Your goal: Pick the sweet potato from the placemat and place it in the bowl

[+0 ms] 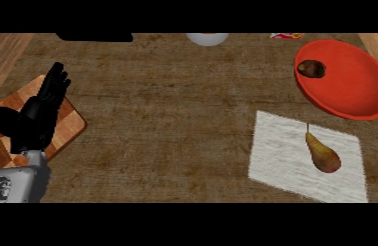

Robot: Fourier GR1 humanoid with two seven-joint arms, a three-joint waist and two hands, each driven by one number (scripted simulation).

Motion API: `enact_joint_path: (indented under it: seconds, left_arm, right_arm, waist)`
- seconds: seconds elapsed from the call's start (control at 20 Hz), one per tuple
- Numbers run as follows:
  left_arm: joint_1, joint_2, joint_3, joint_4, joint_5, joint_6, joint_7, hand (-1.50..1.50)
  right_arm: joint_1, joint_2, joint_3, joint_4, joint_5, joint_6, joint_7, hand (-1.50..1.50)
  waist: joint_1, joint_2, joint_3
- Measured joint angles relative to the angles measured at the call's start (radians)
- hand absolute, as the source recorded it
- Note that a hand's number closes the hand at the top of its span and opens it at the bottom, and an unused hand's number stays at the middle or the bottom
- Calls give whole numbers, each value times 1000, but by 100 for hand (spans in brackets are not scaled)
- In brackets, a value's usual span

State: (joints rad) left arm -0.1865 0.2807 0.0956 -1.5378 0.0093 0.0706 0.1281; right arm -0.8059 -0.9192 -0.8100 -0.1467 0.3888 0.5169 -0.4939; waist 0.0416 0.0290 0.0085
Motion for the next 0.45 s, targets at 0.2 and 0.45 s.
enact_joint_path:
  seconds: [0.2, 0.45]
  left_arm:
    - [16, -5, -2, -11, 3, -4, -8, 0]
    - [18, -11, -5, -21, 2, -1, 1, 0]
  right_arm:
    - [62, -61, -26, 17, -29, 94, 1, -150]
    - [102, -87, -58, 12, -71, 145, 19, -150]
  waist:
    - [-3, -2, 1]
    - [-3, -4, 3]
